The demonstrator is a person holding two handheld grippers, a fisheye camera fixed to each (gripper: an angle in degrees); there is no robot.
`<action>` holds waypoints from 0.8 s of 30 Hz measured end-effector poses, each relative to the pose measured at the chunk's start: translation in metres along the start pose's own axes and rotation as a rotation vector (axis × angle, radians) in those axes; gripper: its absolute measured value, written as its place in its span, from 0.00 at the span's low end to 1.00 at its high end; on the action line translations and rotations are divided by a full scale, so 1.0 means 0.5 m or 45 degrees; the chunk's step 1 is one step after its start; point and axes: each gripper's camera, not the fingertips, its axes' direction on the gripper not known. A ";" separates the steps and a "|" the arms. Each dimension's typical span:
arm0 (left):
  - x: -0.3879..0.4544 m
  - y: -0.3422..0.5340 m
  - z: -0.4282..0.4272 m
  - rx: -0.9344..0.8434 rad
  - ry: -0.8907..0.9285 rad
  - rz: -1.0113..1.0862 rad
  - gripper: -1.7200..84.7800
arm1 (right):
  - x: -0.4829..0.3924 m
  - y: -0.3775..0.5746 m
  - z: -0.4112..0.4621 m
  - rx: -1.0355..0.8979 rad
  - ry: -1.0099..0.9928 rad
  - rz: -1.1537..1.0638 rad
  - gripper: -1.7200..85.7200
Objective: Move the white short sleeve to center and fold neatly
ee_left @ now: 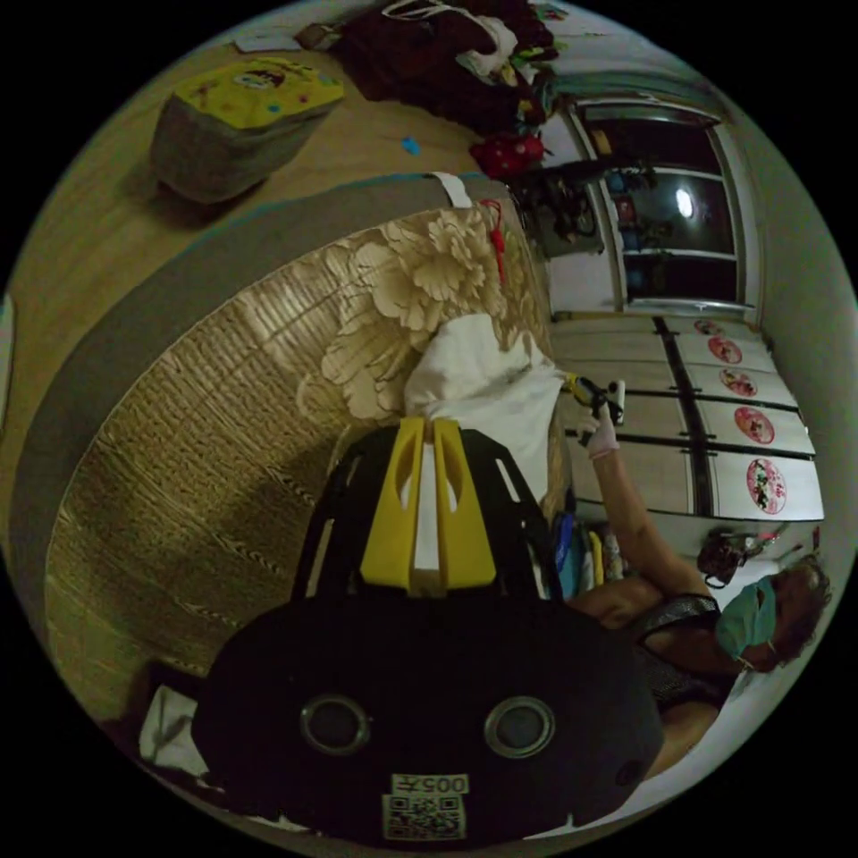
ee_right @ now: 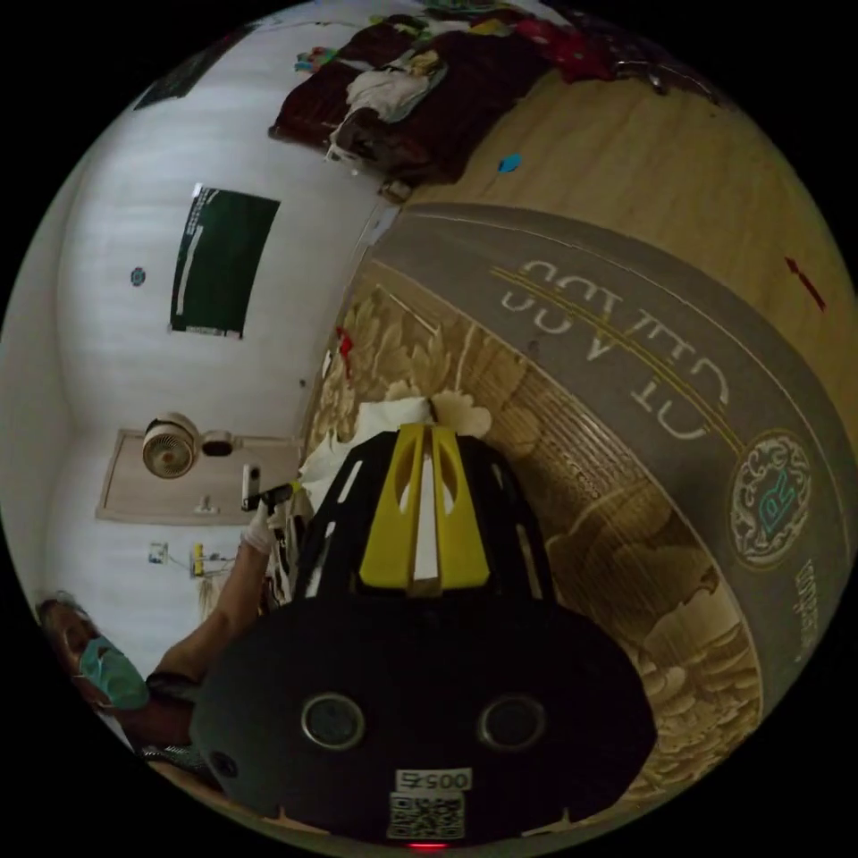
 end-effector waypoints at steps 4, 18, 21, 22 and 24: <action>-0.012 0.009 -0.064 0.280 0.045 0.001 0.04 | -0.052 -0.009 0.008 0.093 0.052 -0.029 0.01; 0.102 -0.051 0.035 -0.257 -0.335 0.359 0.01 | -0.335 -0.017 0.291 -0.501 0.071 -0.483 0.01; 0.100 -0.064 0.016 -0.089 -0.337 0.289 0.01 | -0.377 -0.056 0.310 -0.302 0.071 -0.397 0.01; 0.097 -0.065 0.010 -0.053 -0.337 0.266 0.01 | -0.389 -0.070 0.309 -0.199 0.101 -0.345 0.01; 0.087 -0.057 -0.019 0.124 -0.380 0.194 0.01 | -0.411 -0.082 0.303 -0.049 0.182 -0.282 0.01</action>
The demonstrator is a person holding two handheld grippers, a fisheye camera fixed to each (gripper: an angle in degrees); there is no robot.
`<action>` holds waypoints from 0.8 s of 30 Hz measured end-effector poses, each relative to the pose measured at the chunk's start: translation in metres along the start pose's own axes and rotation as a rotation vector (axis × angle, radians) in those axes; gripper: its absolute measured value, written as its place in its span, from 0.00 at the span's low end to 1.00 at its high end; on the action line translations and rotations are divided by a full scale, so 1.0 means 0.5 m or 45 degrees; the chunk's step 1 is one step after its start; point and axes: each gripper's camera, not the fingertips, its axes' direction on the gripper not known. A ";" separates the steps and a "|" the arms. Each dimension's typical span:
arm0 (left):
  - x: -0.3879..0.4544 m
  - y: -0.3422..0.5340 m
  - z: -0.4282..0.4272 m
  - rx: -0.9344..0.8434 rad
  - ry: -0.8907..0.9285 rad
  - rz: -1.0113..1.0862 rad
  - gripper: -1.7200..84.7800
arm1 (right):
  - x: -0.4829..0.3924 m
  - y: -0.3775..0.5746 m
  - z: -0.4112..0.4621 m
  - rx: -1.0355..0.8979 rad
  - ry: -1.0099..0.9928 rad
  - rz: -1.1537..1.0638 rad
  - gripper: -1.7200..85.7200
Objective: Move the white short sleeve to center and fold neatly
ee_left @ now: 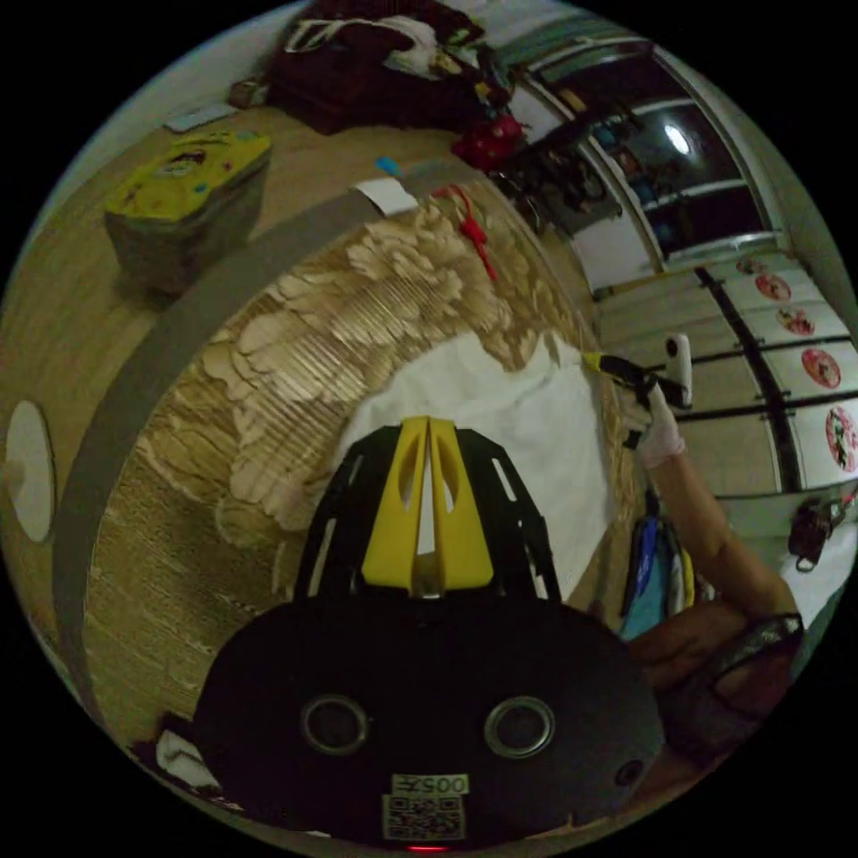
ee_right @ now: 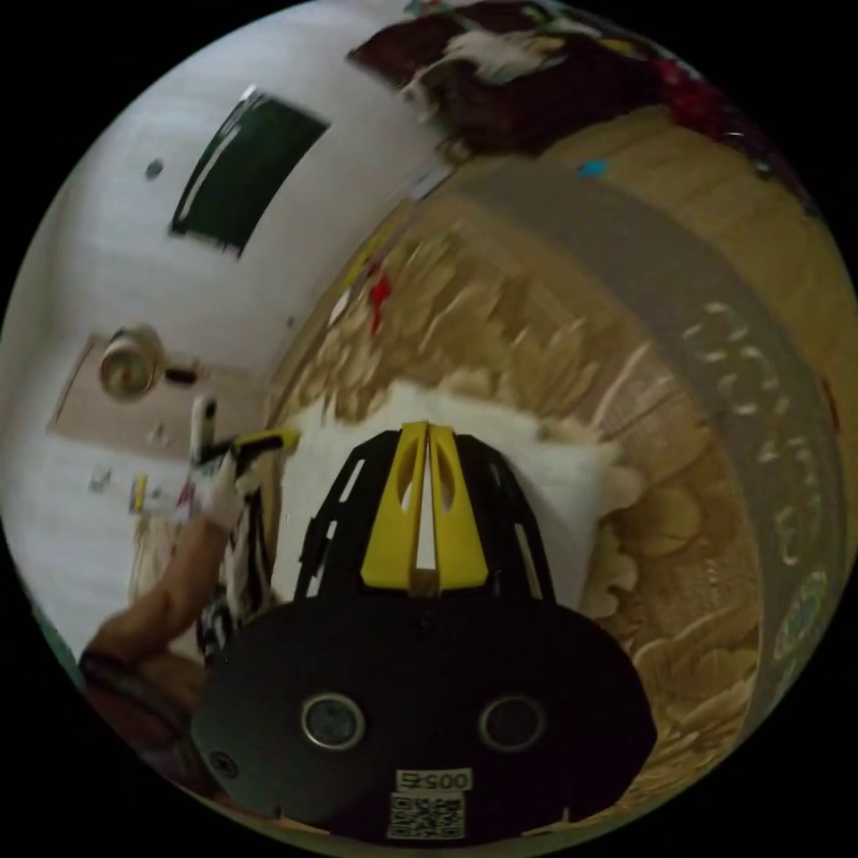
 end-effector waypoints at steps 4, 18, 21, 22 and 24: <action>0.006 0.043 -0.049 0.220 -0.081 0.021 0.01 | -0.060 -0.003 0.004 0.071 -0.041 -0.053 0.01; 0.067 0.192 -0.051 0.204 -0.211 0.264 0.01 | -0.319 -0.007 0.162 -0.114 0.297 -0.284 0.01; 0.088 0.260 -0.056 0.108 -0.258 0.355 0.02 | -0.430 -0.024 0.187 -0.205 0.318 -0.444 0.01; 0.090 0.275 -0.051 0.086 -0.260 0.360 0.02 | -0.478 -0.030 0.210 -0.257 0.304 -0.500 0.01; 0.096 0.340 -0.027 0.023 -0.256 0.358 0.04 | -0.551 -0.037 0.255 -0.328 0.272 -0.572 0.01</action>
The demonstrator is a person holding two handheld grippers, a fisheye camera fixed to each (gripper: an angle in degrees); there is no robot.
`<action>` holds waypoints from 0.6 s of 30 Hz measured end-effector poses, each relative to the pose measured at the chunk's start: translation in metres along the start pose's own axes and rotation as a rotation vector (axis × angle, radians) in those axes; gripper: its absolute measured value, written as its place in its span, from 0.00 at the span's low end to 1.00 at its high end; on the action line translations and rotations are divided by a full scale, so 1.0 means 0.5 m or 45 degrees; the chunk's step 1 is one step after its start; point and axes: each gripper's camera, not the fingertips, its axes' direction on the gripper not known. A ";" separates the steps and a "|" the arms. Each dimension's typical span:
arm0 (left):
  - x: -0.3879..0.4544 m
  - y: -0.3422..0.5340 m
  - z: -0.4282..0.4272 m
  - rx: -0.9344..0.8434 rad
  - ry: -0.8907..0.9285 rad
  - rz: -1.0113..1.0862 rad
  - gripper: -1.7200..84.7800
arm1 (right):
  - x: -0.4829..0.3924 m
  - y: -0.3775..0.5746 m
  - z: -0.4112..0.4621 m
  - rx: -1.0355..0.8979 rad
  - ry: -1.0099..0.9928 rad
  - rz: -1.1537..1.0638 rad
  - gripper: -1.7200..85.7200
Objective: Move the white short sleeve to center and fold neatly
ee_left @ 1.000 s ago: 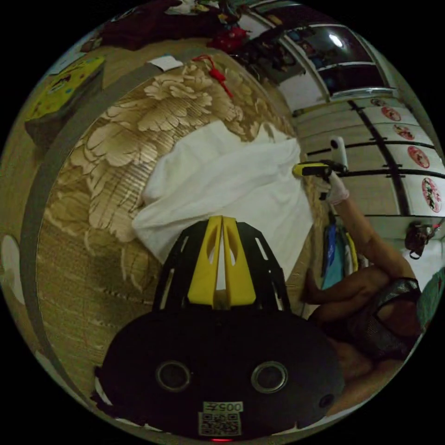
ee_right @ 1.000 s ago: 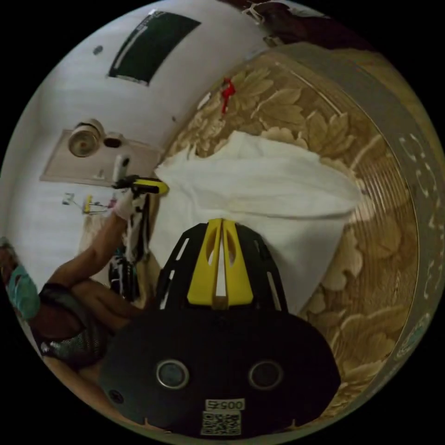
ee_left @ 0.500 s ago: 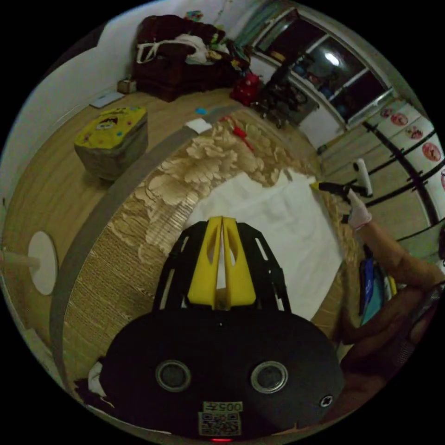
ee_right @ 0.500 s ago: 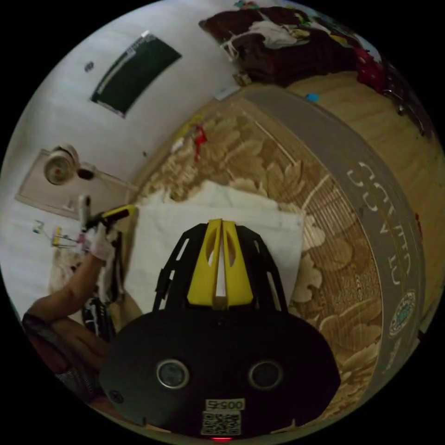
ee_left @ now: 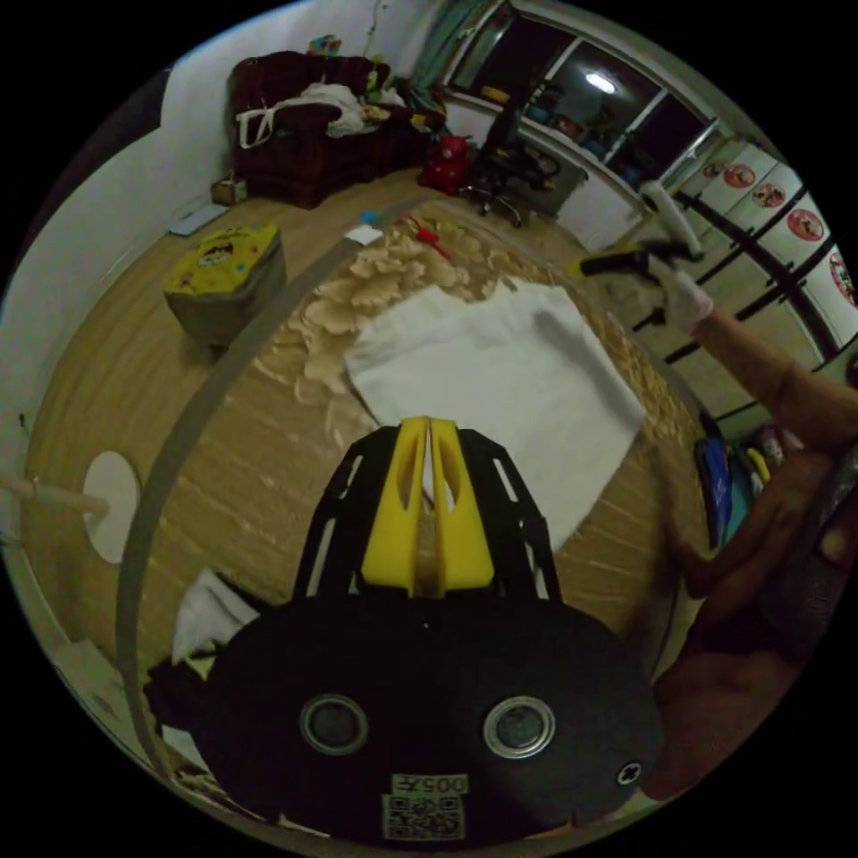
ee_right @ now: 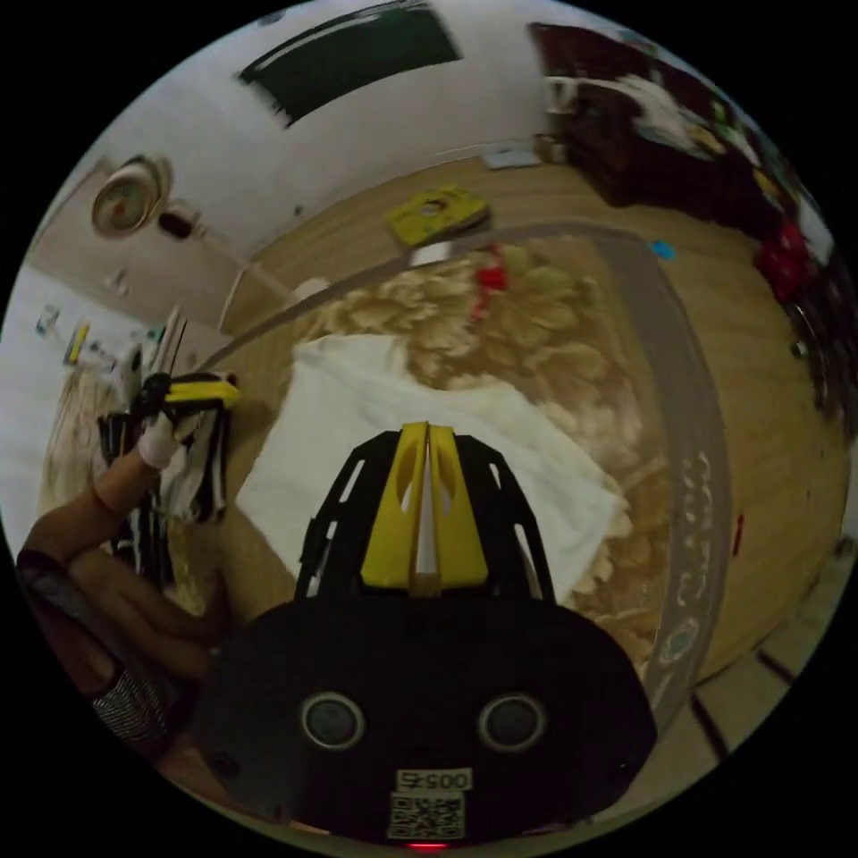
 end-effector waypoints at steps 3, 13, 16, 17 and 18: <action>0.025 0.063 0.022 -0.007 0.026 -0.055 0.07 | -0.114 -0.082 0.060 -0.100 -0.097 -0.094 0.02; 0.054 0.149 0.123 -0.093 0.279 -0.193 0.14 | -0.351 -0.289 0.310 -0.251 0.147 0.004 0.12; 0.074 0.156 0.153 -0.115 0.301 -0.167 0.16 | -0.388 -0.317 0.361 -0.311 0.294 0.018 0.13; 0.082 0.158 0.169 -0.137 0.313 -0.168 0.16 | -0.398 -0.324 0.378 -0.335 0.340 0.017 0.13; 0.088 0.162 0.183 -0.151 0.320 -0.174 0.17 | -0.403 -0.327 0.385 -0.344 0.366 0.015 0.12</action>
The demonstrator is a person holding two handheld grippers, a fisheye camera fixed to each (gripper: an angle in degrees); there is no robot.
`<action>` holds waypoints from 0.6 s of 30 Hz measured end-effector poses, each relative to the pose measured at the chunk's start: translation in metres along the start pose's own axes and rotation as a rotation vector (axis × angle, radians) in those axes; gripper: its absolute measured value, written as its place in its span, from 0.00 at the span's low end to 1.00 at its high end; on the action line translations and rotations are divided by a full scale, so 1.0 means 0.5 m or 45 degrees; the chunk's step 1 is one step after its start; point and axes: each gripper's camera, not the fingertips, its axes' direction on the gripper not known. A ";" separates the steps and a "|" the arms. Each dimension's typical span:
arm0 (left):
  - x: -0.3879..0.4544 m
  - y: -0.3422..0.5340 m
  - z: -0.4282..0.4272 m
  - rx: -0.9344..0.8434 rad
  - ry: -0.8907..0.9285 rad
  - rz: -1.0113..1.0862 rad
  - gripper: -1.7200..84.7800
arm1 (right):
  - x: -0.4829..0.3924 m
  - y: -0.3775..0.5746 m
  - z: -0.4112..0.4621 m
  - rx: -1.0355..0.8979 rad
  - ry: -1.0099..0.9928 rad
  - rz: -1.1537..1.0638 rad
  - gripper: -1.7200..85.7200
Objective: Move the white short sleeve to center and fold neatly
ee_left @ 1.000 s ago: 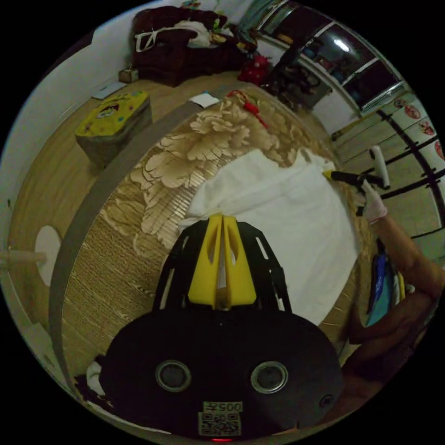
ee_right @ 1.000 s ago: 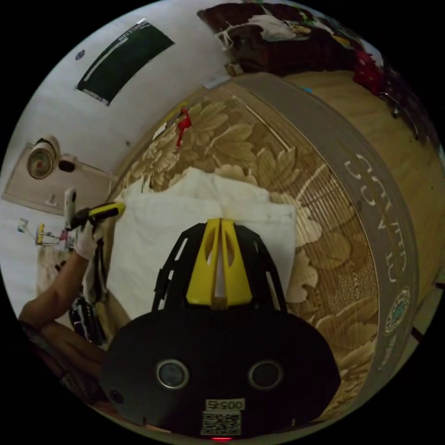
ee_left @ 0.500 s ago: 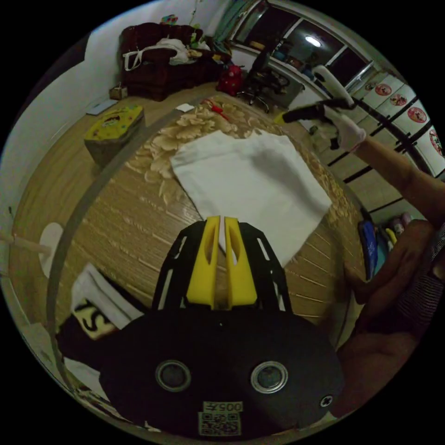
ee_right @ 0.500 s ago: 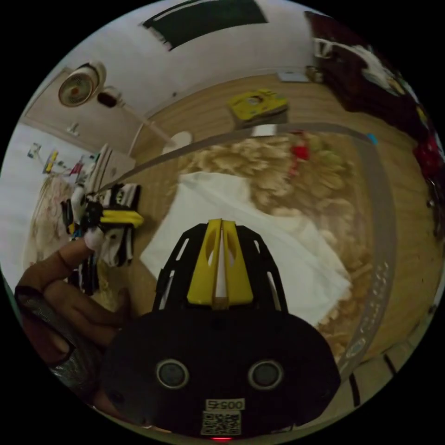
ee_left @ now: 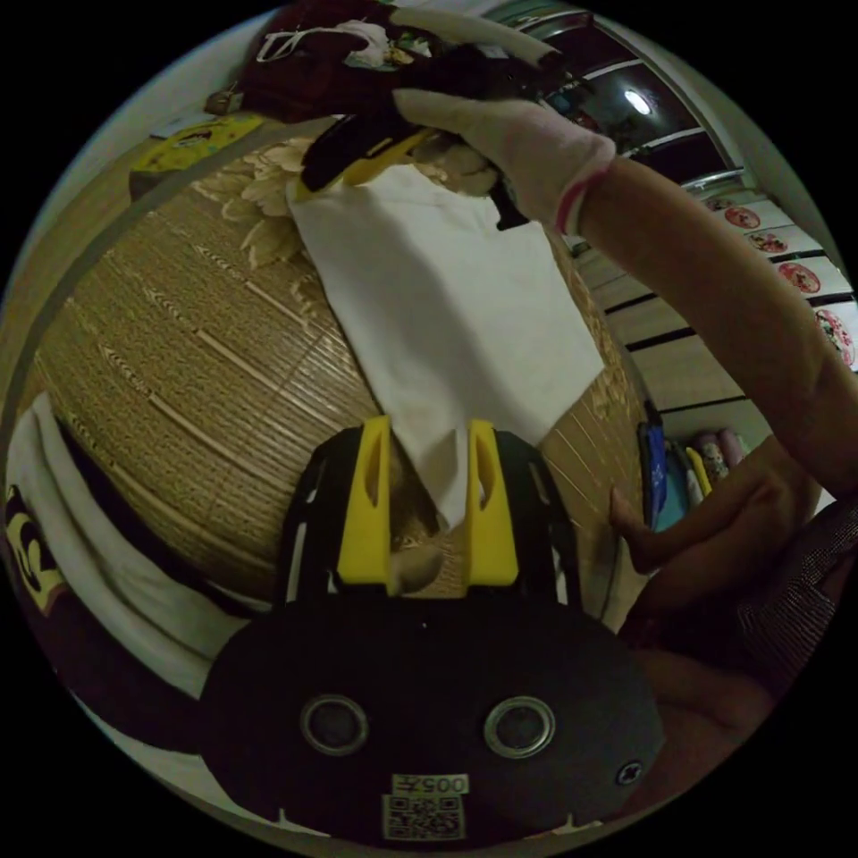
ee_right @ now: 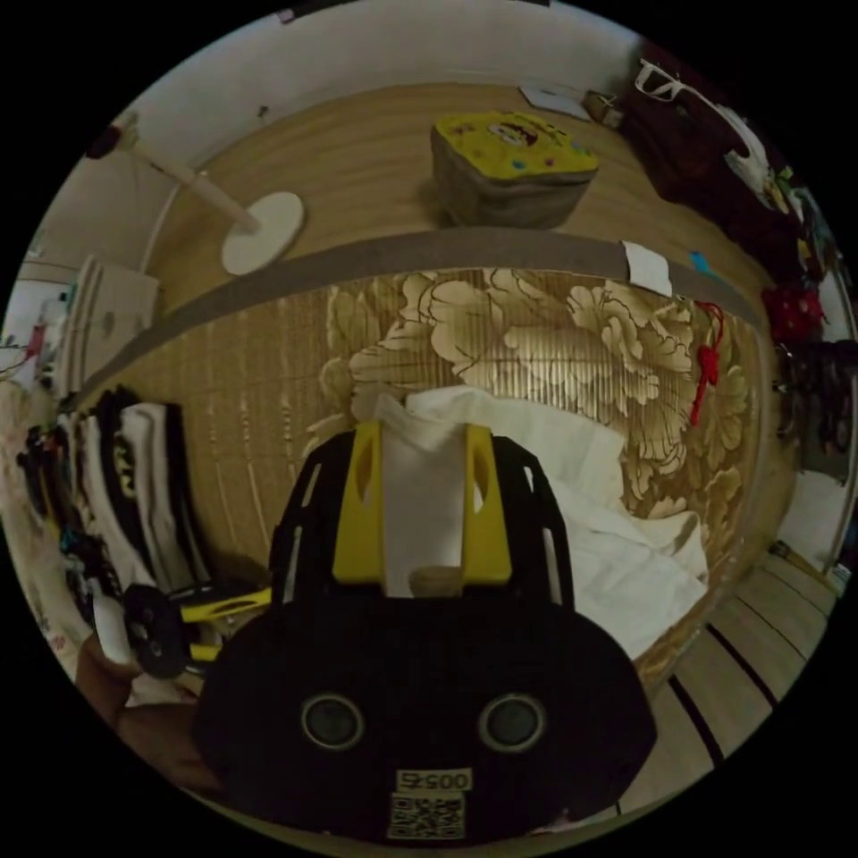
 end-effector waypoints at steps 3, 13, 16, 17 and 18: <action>0.012 0.003 0.028 0.003 0.026 0.000 0.15 | -0.026 -0.015 0.008 -0.011 0.097 -0.032 0.11; 0.055 -0.010 0.128 -0.088 0.230 -0.027 0.07 | -0.017 -0.015 0.009 0.019 0.110 -0.086 0.02; 0.078 -0.001 0.130 -0.062 0.311 -0.031 0.07 | 0.015 0.005 -0.003 0.070 -0.021 -0.043 0.02; 0.089 0.006 0.128 -0.057 0.342 -0.034 0.06 | 0.030 0.016 -0.010 0.100 -0.111 -0.036 0.02; 0.099 0.014 0.125 -0.058 0.359 -0.044 0.06 | 0.036 0.023 -0.014 0.117 -0.157 -0.033 0.02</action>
